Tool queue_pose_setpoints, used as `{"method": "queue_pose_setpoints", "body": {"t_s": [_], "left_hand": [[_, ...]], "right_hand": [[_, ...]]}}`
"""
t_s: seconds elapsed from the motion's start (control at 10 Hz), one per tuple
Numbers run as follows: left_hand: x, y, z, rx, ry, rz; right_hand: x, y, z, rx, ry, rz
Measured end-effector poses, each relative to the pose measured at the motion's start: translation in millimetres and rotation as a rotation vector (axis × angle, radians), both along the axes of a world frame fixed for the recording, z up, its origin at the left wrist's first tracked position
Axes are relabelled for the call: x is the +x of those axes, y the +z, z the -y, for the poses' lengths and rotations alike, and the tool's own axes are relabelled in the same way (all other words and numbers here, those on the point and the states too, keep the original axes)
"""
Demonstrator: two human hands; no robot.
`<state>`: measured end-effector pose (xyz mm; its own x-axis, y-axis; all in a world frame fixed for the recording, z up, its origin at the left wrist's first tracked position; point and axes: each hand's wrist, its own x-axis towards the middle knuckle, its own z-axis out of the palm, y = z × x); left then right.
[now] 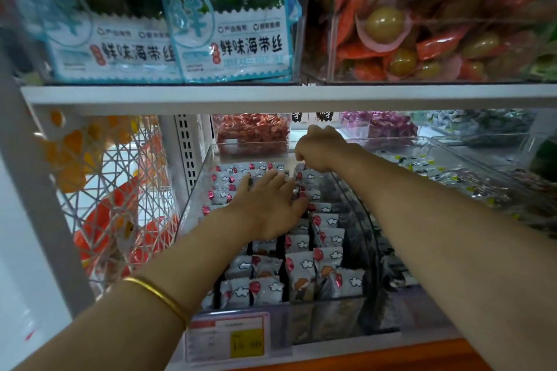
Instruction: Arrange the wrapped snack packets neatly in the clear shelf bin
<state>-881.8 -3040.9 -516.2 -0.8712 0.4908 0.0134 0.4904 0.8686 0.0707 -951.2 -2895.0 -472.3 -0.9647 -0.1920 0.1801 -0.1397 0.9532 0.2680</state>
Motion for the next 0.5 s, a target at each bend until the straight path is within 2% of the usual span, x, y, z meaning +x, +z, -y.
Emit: {"method": "queue_pose_setpoints", "body": {"t_s": [0.1, 0.2, 0.4, 0.5], "left_hand": [[7.2, -4.7, 1.0, -0.065, -0.002, 0.052], [13.4, -4.0, 0.1, -0.047, 0.001, 0.031], [53.9, 9.6, 16.2, 0.094, 0.022, 0.01], [97.1, 20.3, 29.3, 0.304, 0.013, 0.023]], "right_hand": [[6.5, 2.6, 0.0, -0.077, 0.037, -0.032], [19.0, 7.1, 1.3, -0.205, 0.044, -0.049], [89.4, 20.2, -6.6, -0.528, 0.079, -0.16], [150.3, 21.8, -7.8, -0.786, 0.132, -0.194]]}}
